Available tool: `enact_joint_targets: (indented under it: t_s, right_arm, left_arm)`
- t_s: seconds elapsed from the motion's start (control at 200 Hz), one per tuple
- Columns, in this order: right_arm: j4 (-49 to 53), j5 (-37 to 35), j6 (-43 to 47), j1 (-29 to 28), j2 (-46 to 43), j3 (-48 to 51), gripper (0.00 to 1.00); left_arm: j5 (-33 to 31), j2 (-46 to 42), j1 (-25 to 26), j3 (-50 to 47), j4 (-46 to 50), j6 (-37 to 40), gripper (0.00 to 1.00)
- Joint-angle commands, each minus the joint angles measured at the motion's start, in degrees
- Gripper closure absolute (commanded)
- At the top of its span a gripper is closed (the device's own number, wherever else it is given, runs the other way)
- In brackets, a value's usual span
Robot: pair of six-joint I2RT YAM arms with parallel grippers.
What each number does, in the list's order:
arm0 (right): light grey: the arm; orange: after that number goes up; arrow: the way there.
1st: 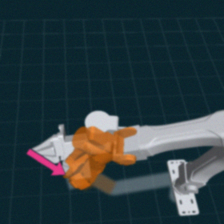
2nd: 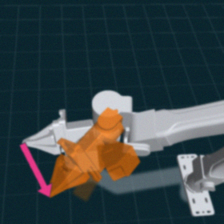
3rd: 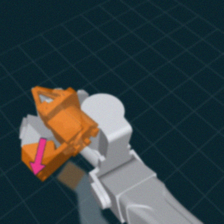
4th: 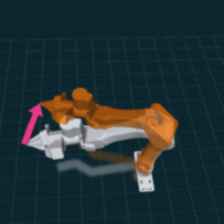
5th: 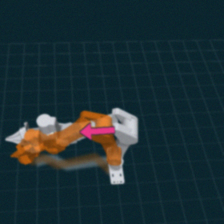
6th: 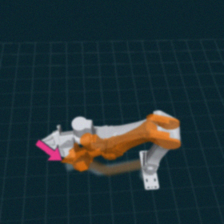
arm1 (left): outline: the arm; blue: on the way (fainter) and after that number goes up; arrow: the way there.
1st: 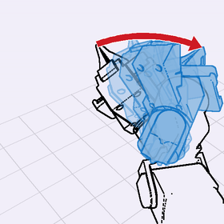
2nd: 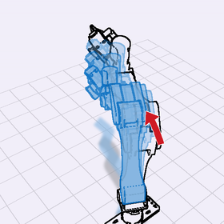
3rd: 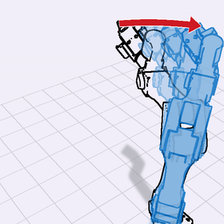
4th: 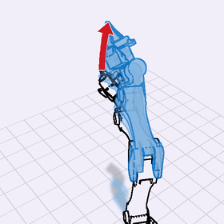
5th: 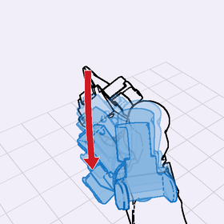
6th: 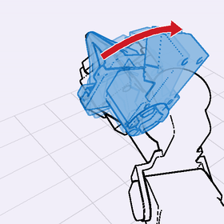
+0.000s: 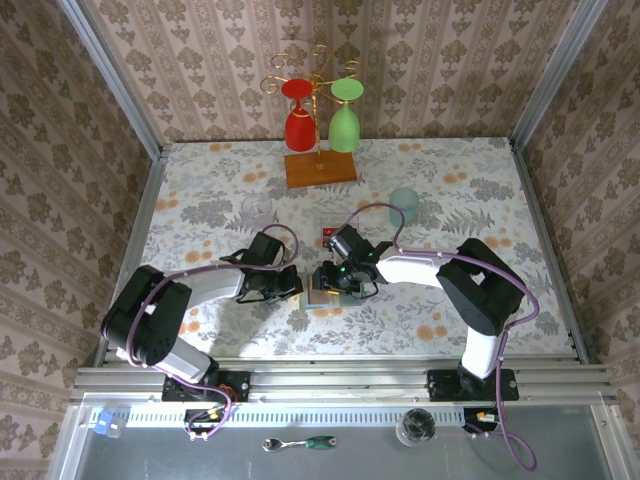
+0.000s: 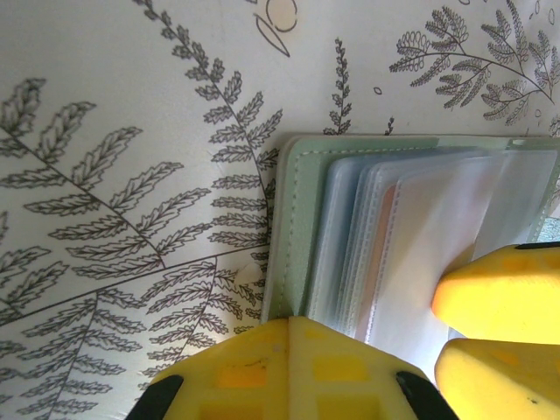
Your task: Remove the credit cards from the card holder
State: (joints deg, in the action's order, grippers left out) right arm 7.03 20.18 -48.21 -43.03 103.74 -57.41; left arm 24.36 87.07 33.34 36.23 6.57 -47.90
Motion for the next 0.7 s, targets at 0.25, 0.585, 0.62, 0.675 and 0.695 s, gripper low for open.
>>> enact_joint_targets:
  t_s: [0.25,0.585,0.62,0.675,0.695]
  right_arm:
    - [1.58,-2.57,0.23,0.84,-2.49,2.2,0.61]
    - [-0.98,-1.91,-0.26,2.01,-3.3,4.76,0.61]
    - [-1.96,-1.45,-0.6,2.26,-3.3,5.14,0.61]
    - [-3.45,-0.66,-1.16,2.51,-3.24,5.85,0.61]
    - [-3.91,-0.38,-1.37,2.51,-3.34,6.07,0.61]
  left_arm:
    - [-1.51,1.09,0.31,0.92,3.8,1.98,1.0]
    - [-1.68,-0.15,0.41,1.78,4.82,1.88,1.0]
    - [-1.81,-0.54,0.39,2.11,5.25,1.87,1.0]
    - [-2.24,-1.29,0.39,2.76,6.41,2.02,1.0]
    - [-2.44,-1.73,0.39,3.06,6.88,2.1,1.0]
